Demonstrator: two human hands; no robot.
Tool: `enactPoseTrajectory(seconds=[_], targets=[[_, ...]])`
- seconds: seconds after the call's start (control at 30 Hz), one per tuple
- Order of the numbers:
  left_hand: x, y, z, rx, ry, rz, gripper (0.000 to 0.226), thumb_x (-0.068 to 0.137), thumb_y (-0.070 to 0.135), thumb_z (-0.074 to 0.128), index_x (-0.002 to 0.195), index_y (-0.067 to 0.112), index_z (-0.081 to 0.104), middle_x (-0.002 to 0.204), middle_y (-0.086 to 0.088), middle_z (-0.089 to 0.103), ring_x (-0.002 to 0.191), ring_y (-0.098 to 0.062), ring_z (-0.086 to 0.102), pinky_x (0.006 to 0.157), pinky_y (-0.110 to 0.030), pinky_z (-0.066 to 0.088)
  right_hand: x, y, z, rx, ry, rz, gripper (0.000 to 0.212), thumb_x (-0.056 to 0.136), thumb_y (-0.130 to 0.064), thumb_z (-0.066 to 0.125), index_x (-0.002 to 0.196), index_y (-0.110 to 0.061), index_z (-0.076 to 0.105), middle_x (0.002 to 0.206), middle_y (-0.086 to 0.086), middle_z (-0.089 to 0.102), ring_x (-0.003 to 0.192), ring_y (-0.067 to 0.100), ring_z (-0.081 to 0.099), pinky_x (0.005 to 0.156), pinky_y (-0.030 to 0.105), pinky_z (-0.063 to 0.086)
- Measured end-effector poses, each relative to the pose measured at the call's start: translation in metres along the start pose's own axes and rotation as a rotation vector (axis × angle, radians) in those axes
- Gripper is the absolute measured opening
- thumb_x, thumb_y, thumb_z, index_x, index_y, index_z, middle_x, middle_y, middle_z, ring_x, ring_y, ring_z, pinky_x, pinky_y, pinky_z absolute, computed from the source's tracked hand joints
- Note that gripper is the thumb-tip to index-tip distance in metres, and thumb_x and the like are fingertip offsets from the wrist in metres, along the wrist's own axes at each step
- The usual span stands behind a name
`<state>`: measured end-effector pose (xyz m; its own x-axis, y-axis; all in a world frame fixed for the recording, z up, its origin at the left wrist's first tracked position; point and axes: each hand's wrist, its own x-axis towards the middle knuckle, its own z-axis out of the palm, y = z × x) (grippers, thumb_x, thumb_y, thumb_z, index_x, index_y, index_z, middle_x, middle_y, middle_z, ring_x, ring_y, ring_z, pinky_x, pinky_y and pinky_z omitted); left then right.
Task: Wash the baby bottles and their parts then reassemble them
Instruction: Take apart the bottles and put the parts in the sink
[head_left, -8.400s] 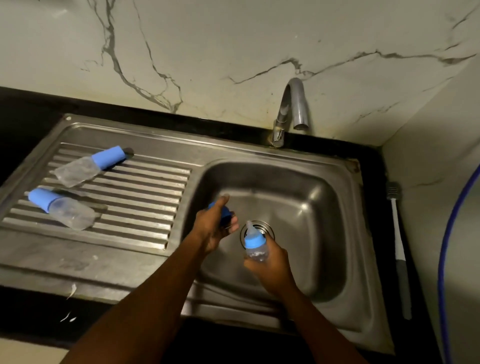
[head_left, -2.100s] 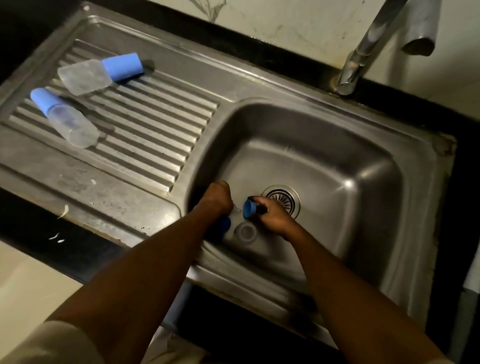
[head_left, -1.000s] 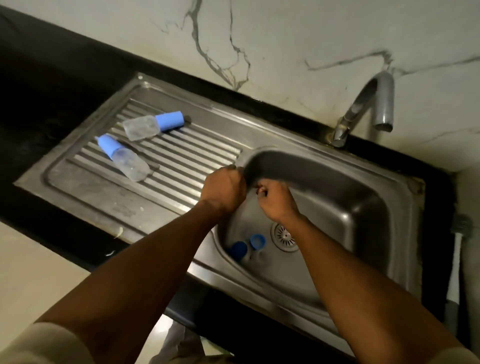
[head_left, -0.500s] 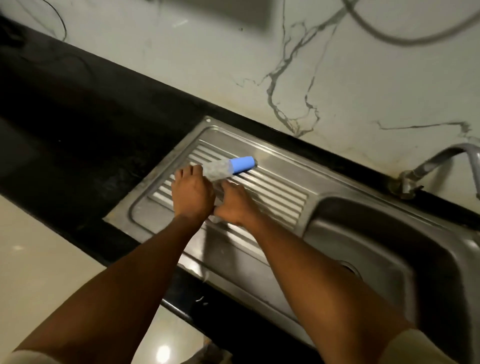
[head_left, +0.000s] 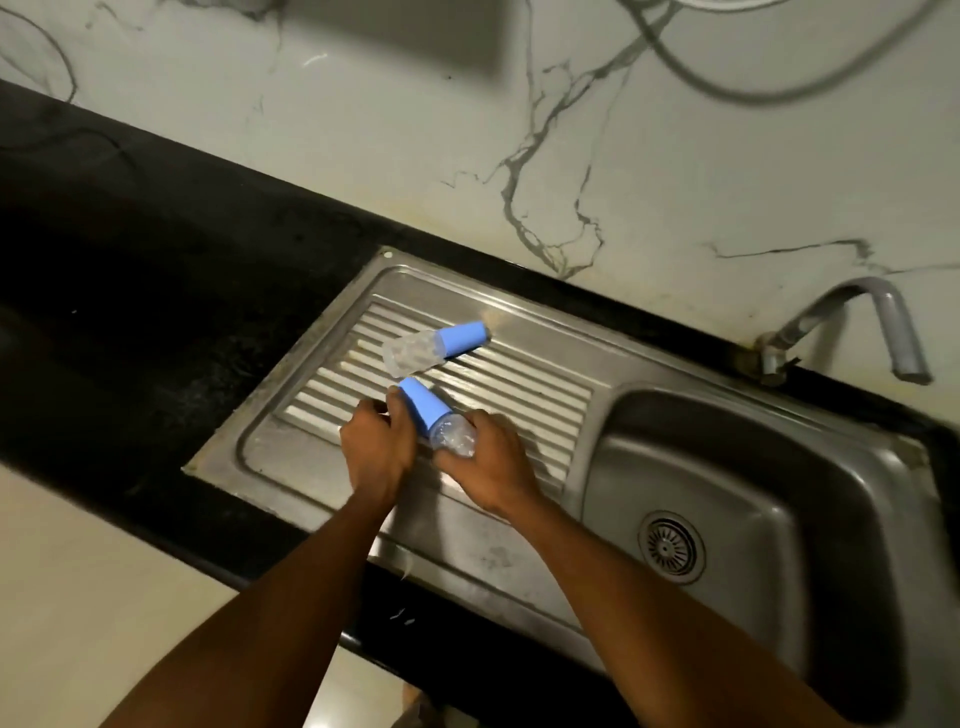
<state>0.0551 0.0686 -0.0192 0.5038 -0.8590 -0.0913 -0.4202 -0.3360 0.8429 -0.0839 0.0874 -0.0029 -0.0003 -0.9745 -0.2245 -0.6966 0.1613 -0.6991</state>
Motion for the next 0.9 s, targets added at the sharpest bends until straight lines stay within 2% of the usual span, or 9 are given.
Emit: enactPoseTrajectory(seconds=[0.07, 0.13, 0.27, 0.4, 0.53, 0.63, 0.73, 0.83, 0.9], targets=[[-0.018, 0.013, 0.019, -0.097, -0.132, 0.059, 0.051, 0.103, 0.048, 0.045, 0.072, 0.011, 0.062, 0.068, -0.009, 0.065, 0.067, -0.025, 0.061, 0.065, -0.038, 0.050, -0.014, 0.022, -0.022, 0.172, 0.008, 0.085, 0.048, 0.075, -0.042, 0.074, 0.116, -0.019, 0.062, 0.105, 0.000, 0.066, 0.089, 0.019, 0.063, 0.074, 0.033, 0.052], [-0.037, 0.032, 0.041, -0.312, -0.332, -0.012, 0.042, 0.102, 0.043, 0.052, 0.081, 0.011, 0.068, 0.079, -0.015, 0.071, 0.077, -0.031, 0.068, 0.074, -0.043, 0.056, -0.028, 0.044, -0.044, 0.507, -0.068, 0.196, 0.046, 0.075, -0.036, 0.073, 0.115, -0.013, 0.062, 0.101, 0.008, 0.069, 0.078, 0.021, 0.068, 0.069, 0.039, 0.057], [-0.089, 0.077, 0.100, -0.787, -0.793, -0.498, 0.047, 0.103, 0.041, 0.050, 0.122, 0.000, 0.064, 0.112, -0.019, 0.070, 0.100, -0.030, 0.068, 0.099, -0.045, 0.051, -0.054, 0.094, -0.094, 0.987, -0.247, 0.372, 0.051, 0.066, -0.036, 0.069, 0.107, -0.006, 0.064, 0.085, 0.011, 0.069, 0.062, 0.026, 0.065, 0.055, 0.033, 0.053], [-0.140, 0.108, 0.155, -0.781, -0.998, -0.617, 0.040, 0.103, 0.039, 0.048, 0.101, 0.002, 0.065, 0.085, -0.013, 0.068, 0.069, -0.019, 0.066, 0.066, -0.029, 0.058, -0.071, 0.153, -0.140, 1.079, -0.249, 0.455, 0.058, 0.085, -0.062, 0.061, 0.099, -0.007, 0.069, 0.081, 0.010, 0.068, 0.064, 0.024, 0.064, 0.057, 0.032, 0.053], [-0.177, 0.121, 0.205, -0.663, -0.897, -0.529, 0.043, 0.104, 0.039, 0.047, 0.085, 0.003, 0.063, 0.072, -0.012, 0.066, 0.058, -0.019, 0.064, 0.062, -0.029, 0.052, -0.079, 0.194, -0.170, 0.941, -0.100, 0.477, 0.056, 0.094, -0.056, 0.056, 0.112, -0.004, 0.066, 0.083, 0.013, 0.070, 0.063, 0.026, 0.067, 0.059, 0.040, 0.058], [-0.198, 0.124, 0.240, -0.613, -0.746, -0.456, 0.042, 0.104, 0.032, 0.051, 0.078, 0.002, 0.064, 0.072, -0.016, 0.064, 0.063, -0.023, 0.062, 0.071, -0.034, 0.053, -0.076, 0.214, -0.178, 0.712, 0.065, 0.442, 0.038, 0.095, -0.049, 0.057, 0.092, -0.014, 0.070, 0.078, 0.007, 0.073, 0.067, 0.022, 0.070, 0.074, 0.050, 0.060], [-0.205, 0.122, 0.268, -0.606, -0.639, -0.412, 0.038, 0.103, 0.031, 0.053, 0.078, 0.005, 0.065, 0.074, -0.014, 0.064, 0.066, -0.023, 0.061, 0.075, -0.037, 0.052, -0.068, 0.233, -0.182, 0.465, 0.143, 0.405, 0.032, 0.095, -0.044, 0.054, 0.079, -0.019, 0.066, 0.071, -0.001, 0.069, 0.066, 0.016, 0.065, 0.072, 0.043, 0.057], [-0.180, 0.115, 0.288, -0.664, -0.531, -0.542, 0.028, 0.103, 0.034, 0.054, 0.101, 0.008, 0.062, 0.086, -0.011, 0.064, 0.074, -0.021, 0.062, 0.071, -0.038, 0.054, -0.069, 0.254, -0.181, 0.310, 0.165, 0.380, 0.034, 0.091, -0.056, 0.057, 0.082, -0.024, 0.063, 0.077, -0.005, 0.067, 0.071, 0.013, 0.065, 0.066, 0.034, 0.054], [-0.160, 0.109, 0.299, -0.738, -0.559, -0.692, 0.021, 0.103, 0.029, 0.055, 0.100, 0.008, 0.058, 0.084, -0.011, 0.058, 0.071, -0.021, 0.058, 0.064, -0.036, 0.052, -0.067, 0.274, -0.176, 0.371, 0.212, 0.375, 0.034, 0.090, -0.058, 0.059, 0.084, -0.024, 0.063, 0.078, -0.004, 0.069, 0.073, 0.014, 0.067, 0.071, 0.039, 0.059]])
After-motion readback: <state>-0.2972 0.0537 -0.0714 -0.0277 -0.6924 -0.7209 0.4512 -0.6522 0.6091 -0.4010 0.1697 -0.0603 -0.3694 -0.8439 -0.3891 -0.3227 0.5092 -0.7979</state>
